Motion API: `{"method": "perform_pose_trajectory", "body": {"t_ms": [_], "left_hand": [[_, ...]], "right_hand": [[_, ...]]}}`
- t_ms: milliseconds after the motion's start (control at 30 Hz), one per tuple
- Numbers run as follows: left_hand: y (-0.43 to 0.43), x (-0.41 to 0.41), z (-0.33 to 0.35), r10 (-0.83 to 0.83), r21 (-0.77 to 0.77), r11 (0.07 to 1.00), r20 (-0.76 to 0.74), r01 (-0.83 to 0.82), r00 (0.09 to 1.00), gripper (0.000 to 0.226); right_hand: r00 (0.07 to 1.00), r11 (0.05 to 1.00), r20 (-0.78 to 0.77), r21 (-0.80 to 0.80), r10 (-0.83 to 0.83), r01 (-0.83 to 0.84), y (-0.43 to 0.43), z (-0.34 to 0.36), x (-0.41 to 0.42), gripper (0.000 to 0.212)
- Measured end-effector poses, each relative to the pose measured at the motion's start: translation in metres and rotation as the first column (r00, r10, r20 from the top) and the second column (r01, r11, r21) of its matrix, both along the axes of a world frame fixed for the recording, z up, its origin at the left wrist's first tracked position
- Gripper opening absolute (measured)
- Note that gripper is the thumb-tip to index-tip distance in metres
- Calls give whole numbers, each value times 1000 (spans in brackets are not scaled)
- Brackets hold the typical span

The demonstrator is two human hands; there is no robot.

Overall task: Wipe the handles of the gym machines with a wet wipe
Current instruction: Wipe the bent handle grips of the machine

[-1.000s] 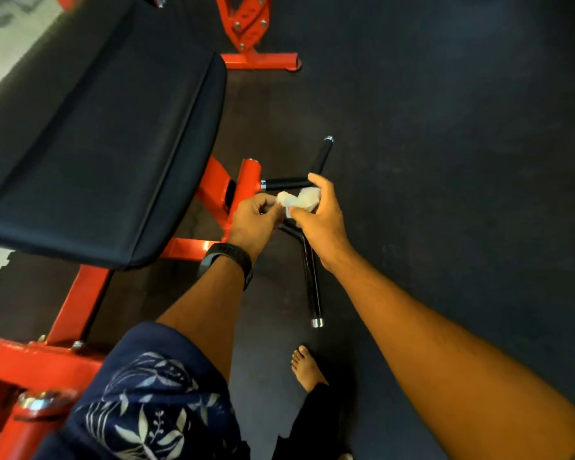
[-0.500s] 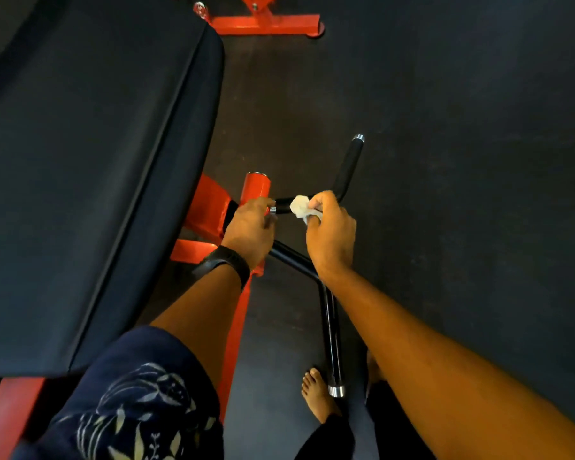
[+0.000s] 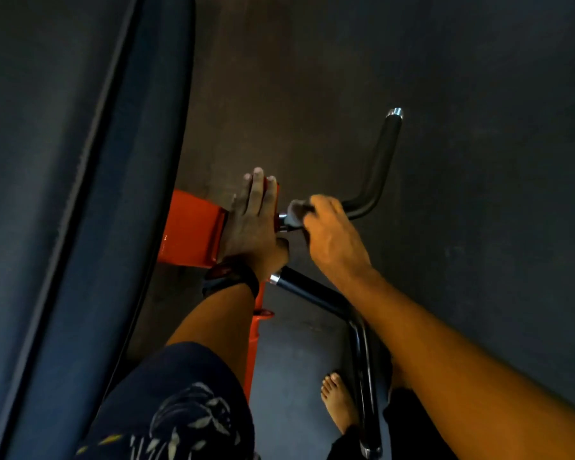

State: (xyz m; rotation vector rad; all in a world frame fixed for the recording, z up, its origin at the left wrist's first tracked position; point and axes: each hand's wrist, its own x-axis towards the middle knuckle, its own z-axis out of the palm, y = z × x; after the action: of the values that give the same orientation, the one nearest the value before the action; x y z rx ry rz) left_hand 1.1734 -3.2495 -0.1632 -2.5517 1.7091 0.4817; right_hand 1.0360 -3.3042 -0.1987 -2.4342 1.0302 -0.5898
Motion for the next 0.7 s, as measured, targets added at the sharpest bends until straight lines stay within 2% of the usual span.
{"method": "perform_pose_trajectory", "body": {"t_ms": [100,133,167,233,267,367,400,467,533,567,600,633,667,700], "left_hand": [[1,6,-3,-7,-67,998,21,9,1000,104],[3,4,-5,-32,-55,998,57,35,998,105],[4,4,-5,-43,-43,998,76,47,996,106],[5,5,-7,-61,-34,997,92,65,994,107],[3,5,-7,-62,-43,997,91,67,994,107],[4,4,-8,-58,-61,996,41,60,997,106],[4,4,-8,-60,-69,996,35,62,998,106],[4,5,-9,-56,-81,995,39,59,998,106],[5,5,-11,-62,-91,994,68,68,996,104],[5,5,-11,-73,-98,992,72,80,995,102],[6,4,-10,-76,-107,991,62,83,995,101],[5,3,-9,-78,-118,989,61,85,995,100],[5,3,-9,-78,-123,989,67,86,995,99],[5,2,-9,-77,-121,989,76,86,994,99]], "right_hand": [[974,974,-8,14,-226,226,-12,-8,0,16],[972,972,14,42,-233,232,-10,-2,6,14],[988,986,11,62,-152,151,-2,-2,13,14],[996,998,-74,17,57,-56,7,-5,18,31],[993,996,-83,-5,88,-89,1,-7,14,36],[974,974,-73,57,-214,218,-18,-16,-7,23],[967,967,-88,66,-241,247,-15,-14,-7,22],[982,990,-137,45,-129,136,-2,-11,3,18],[995,997,-83,48,-53,57,4,-14,8,13],[995,995,-38,34,-92,94,-3,-17,5,10],[978,977,28,61,-208,206,-10,-17,0,9],[940,939,27,70,-339,337,-15,-11,-5,13],[915,913,-14,59,-404,404,-14,-12,-7,18],[917,913,-28,90,-397,398,-8,-12,-4,19]]}}
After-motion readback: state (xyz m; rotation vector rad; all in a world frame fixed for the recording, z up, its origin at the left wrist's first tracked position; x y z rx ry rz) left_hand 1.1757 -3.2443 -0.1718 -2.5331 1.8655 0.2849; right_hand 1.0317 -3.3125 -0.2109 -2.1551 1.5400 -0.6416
